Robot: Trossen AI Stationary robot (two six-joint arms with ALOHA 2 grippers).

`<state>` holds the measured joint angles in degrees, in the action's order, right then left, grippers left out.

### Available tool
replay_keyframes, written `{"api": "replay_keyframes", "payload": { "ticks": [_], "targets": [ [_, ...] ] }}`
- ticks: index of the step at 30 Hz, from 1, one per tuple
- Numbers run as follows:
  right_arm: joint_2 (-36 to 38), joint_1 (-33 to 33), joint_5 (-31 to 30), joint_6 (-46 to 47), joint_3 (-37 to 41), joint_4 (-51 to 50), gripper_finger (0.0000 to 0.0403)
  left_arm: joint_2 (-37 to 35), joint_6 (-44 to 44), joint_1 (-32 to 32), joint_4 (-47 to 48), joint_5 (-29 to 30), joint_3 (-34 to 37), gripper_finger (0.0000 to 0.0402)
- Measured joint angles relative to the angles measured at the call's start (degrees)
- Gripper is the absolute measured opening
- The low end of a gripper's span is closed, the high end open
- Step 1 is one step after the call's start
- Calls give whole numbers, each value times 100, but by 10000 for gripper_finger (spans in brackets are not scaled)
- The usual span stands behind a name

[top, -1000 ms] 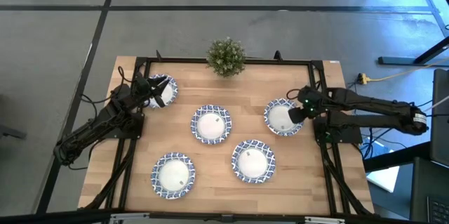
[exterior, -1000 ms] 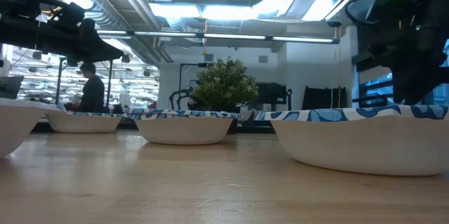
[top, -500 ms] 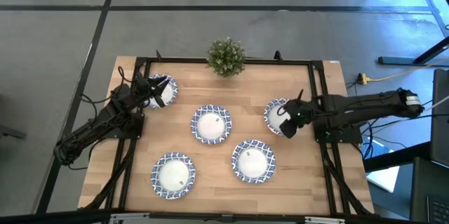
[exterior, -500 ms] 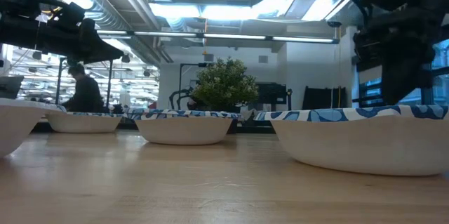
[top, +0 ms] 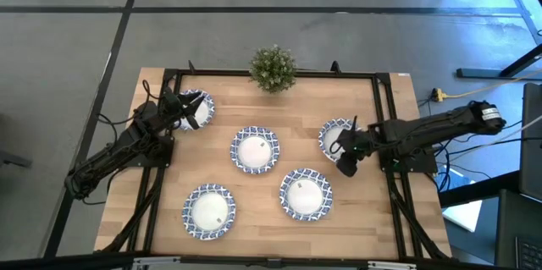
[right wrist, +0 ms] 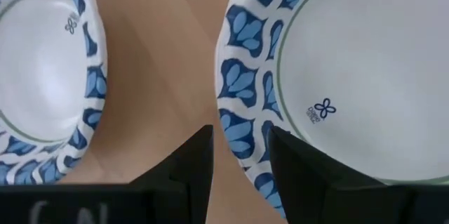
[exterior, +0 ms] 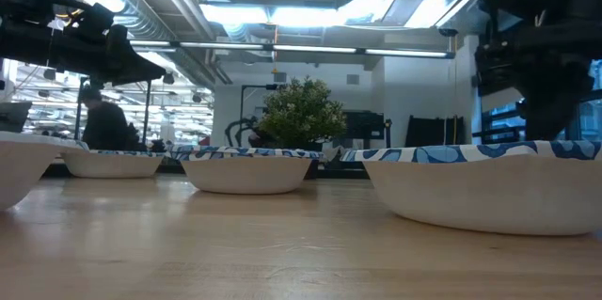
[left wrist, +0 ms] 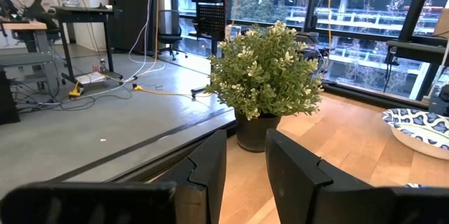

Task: Nest bowls inside each other
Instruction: Stack the white bowl on the stacked white bowls

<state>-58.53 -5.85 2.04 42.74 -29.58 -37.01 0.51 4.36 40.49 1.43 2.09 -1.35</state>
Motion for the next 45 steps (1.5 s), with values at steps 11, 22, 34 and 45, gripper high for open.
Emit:
{"api": "replay_keyframes", "payload": {
  "ticks": [11,22,34,45],
  "targets": [
    [-66,-160,2,-285,0,-164,138,0,0,-2,0,0,-2,95],
    [-606,-160,-4,-563,0,-173,138,0,0,-1,0,0,-1,95],
    [-714,-159,-46,-426,-2,184,138,0,0,0,0,0,-1,95],
    [-710,-85,79,-448,-2,254,138,0,0,0,0,2,0,95]
  ]
}}
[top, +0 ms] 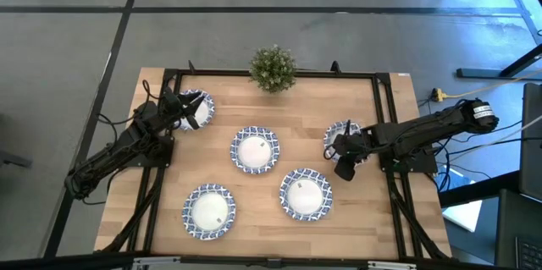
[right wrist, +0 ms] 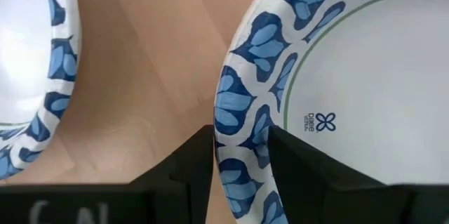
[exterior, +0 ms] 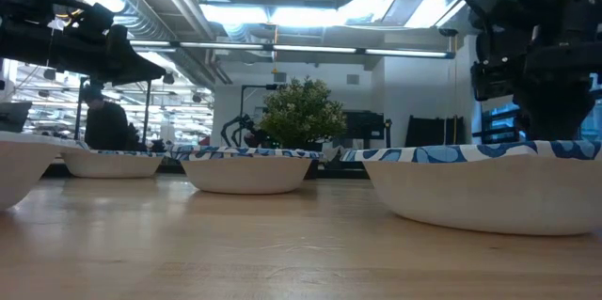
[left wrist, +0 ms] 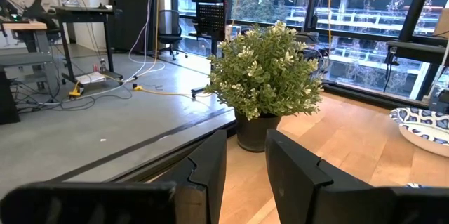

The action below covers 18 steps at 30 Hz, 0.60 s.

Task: Nest bowls inside each other
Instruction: Stack the white bowl on the stacked white bowls

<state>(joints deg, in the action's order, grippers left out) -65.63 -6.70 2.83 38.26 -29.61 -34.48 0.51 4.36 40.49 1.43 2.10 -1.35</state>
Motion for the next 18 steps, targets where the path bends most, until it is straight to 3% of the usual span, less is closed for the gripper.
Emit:
{"api": "replay_keyframes", "payload": {
  "ticks": [5,18],
  "targets": [
    [0,33,-66,55,0,-5,128,0,0,0,1,0,-1,95],
    [5,33,-90,52,-4,-3,9,0,-1,-1,0,0,-1,95]
  ]
}}
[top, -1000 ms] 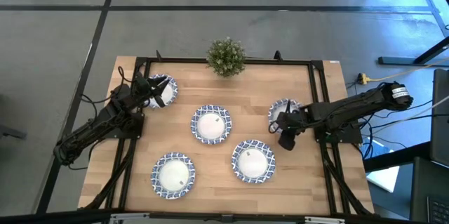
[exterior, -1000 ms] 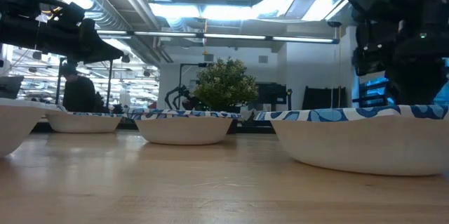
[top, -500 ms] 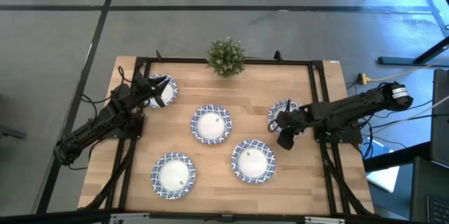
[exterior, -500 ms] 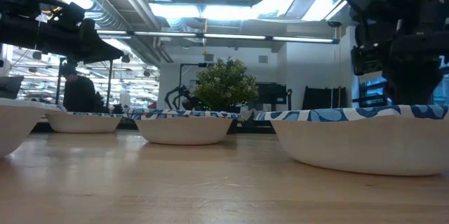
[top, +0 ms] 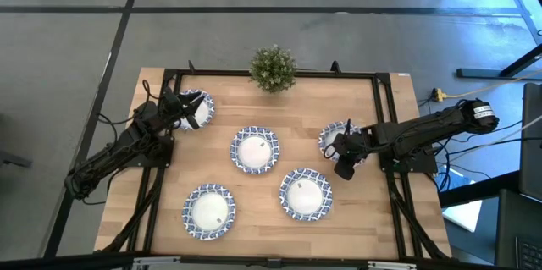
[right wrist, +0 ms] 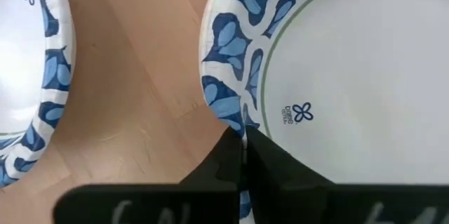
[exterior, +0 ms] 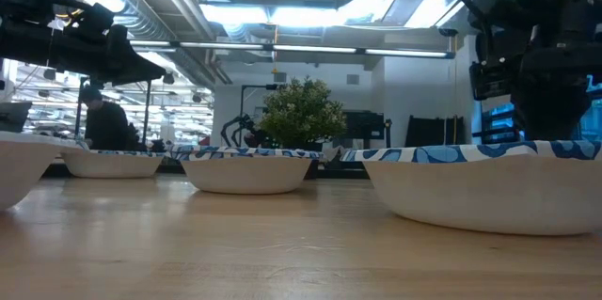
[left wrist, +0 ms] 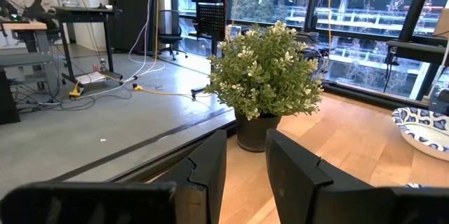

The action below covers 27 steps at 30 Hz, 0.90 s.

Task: Nest bowls inside each other
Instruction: Stack the white bowl on the stacked white bowls

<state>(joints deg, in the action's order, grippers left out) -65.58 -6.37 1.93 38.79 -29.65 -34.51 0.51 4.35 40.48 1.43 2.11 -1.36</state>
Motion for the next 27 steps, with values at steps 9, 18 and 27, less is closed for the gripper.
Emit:
{"api": "replay_keyframes", "payload": {
  "ticks": [9,18,27],
  "targets": [
    [-2,7,-30,-34,-134,-23,14,0,-1,0,0,11,-1,95],
    [-4,401,-224,-660,-758,-11,9,0,-1,0,0,37,0,95],
    [-188,764,-243,-1356,-1557,-45,6,0,-1,-1,0,37,1,95]
  ]
}}
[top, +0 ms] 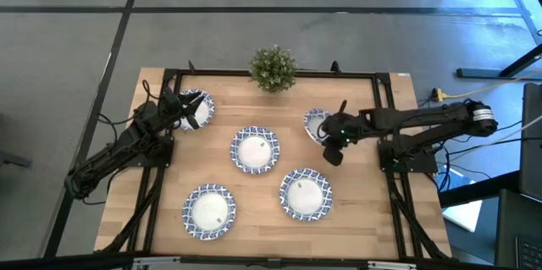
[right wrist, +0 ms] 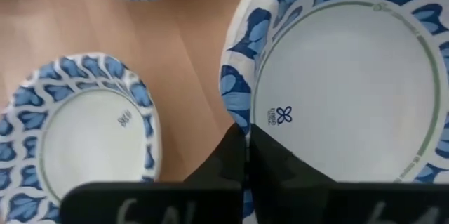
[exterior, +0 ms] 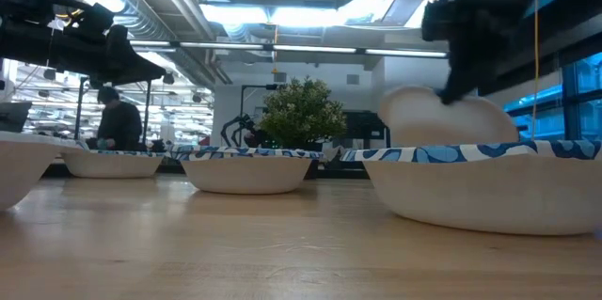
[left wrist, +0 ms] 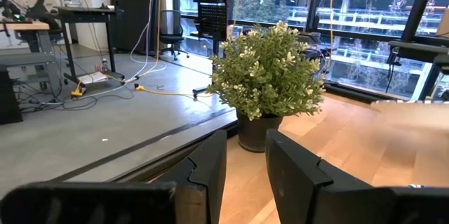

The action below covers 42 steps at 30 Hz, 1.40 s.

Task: Nest bowls inside each other
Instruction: Stack the white bowl on the stacked white bowls

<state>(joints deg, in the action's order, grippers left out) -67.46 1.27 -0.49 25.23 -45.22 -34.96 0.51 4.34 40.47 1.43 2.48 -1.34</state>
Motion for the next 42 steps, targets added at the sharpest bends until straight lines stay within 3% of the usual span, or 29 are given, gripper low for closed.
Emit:
{"api": "replay_keyframes", "payload": {
  "ticks": [13,23,34,42],
  "targets": [
    [-2026,12,303,-1468,-2252,-159,6,0,0,2,0,0,0,95],
    [-3523,-42,518,-1816,-3933,-356,7,0,2,2,0,-34,0,95],
    [-4731,-358,800,-1663,-4937,-338,7,0,2,0,1,-68,-1,95],
    [-4966,-513,973,-1389,-4967,-206,7,0,1,0,2,-68,-2,95]
  ]
}}
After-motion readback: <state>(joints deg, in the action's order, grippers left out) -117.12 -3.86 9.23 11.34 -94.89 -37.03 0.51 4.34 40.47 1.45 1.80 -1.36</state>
